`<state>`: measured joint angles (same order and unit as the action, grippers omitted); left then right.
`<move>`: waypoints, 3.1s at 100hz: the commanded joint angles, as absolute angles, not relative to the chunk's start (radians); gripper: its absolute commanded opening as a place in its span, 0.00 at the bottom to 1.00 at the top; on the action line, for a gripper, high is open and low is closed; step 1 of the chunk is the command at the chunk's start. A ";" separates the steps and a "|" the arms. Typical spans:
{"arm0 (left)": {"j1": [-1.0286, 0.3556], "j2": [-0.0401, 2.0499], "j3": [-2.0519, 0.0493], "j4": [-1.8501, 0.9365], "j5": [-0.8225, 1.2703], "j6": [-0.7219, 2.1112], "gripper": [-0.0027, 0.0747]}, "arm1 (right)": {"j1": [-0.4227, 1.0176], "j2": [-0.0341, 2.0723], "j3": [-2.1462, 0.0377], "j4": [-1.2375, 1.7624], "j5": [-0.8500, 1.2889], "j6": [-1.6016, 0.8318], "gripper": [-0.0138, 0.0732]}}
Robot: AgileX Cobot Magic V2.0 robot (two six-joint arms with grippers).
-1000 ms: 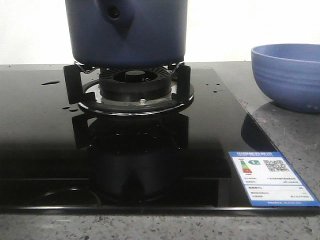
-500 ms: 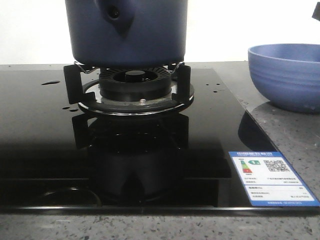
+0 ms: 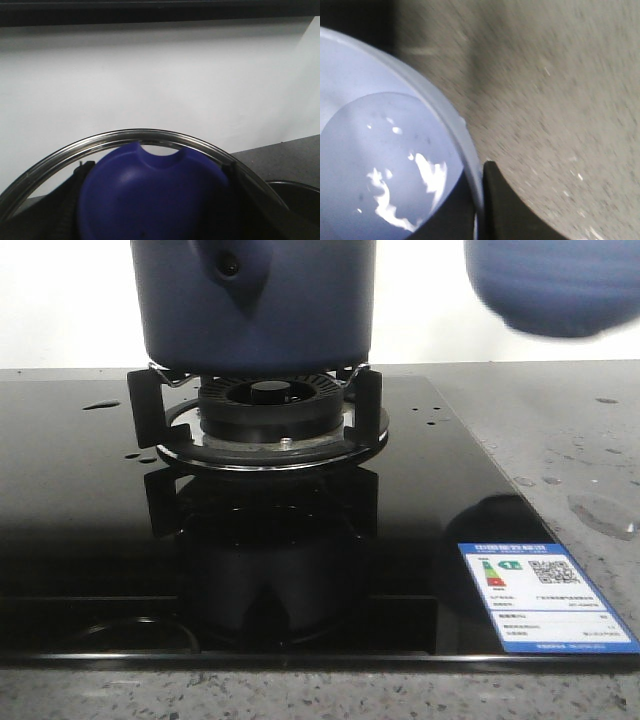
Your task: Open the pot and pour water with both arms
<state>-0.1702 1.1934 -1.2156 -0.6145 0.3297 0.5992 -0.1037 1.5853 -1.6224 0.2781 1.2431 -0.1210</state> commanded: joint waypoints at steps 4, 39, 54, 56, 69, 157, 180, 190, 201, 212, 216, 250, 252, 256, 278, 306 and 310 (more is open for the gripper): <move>-0.169 1.179 -1.253 -0.637 0.229 0.598 0.52 | -0.093 1.546 -1.744 0.375 1.226 -0.133 0.07; -0.169 1.194 -1.253 -0.637 0.219 0.598 0.52 | 0.017 1.582 -1.936 0.487 1.211 -0.133 0.10; -0.168 1.194 -1.253 -0.635 0.205 0.598 0.52 | 0.100 1.626 -1.985 0.496 1.183 -0.133 0.10; -0.168 1.194 -1.253 -0.635 0.205 0.598 0.52 | 0.108 1.634 -1.993 0.496 1.181 -0.133 0.10; -0.168 1.194 -1.253 -0.635 0.196 0.598 0.52 | 0.191 1.678 -2.022 0.496 1.112 -0.133 0.10; -0.168 1.194 -1.253 -0.631 0.191 0.598 0.52 | 0.400 1.532 -1.427 0.490 -0.057 -0.553 0.09; -0.168 1.194 -1.253 -0.631 0.191 0.598 0.52 | 0.475 1.481 -1.271 0.446 -0.363 -0.551 0.09; -0.168 1.194 -1.253 -0.631 0.191 0.598 0.52 | 0.503 1.472 -1.237 0.423 -0.452 -0.551 0.09; -0.168 1.194 -1.253 -0.631 0.191 0.598 0.52 | 0.518 1.472 -1.227 0.408 -0.501 -0.551 0.09; -0.168 1.194 -1.253 -0.631 0.191 0.598 0.52 | 0.524 1.472 -1.227 0.370 -0.541 -0.551 0.09; -0.168 1.194 -1.253 -0.631 0.191 0.598 0.52 | 0.524 1.472 -1.227 0.352 -0.552 -0.551 0.09; -0.168 1.194 -1.253 -0.631 0.176 0.598 0.52 | 0.524 1.472 -1.227 0.270 -0.651 -0.551 0.09; -0.168 1.194 -1.253 -0.631 0.176 0.598 0.52 | 0.524 1.472 -1.227 0.267 -0.660 -0.551 0.09; -0.168 1.194 -1.253 -0.631 0.176 0.598 0.52 | 0.524 1.472 -1.227 0.259 -0.675 -0.551 0.09; -0.168 1.194 -1.253 -0.631 0.175 0.598 0.52 | 0.524 1.472 -1.227 0.203 -0.761 -0.551 0.09; -0.168 1.194 -1.253 -0.631 0.175 0.598 0.52 | 0.524 1.472 -1.227 0.191 -0.799 -0.551 0.09; -0.168 1.194 -1.253 -0.631 0.175 0.598 0.52 | 0.524 1.472 -1.227 0.191 -0.799 -0.551 0.09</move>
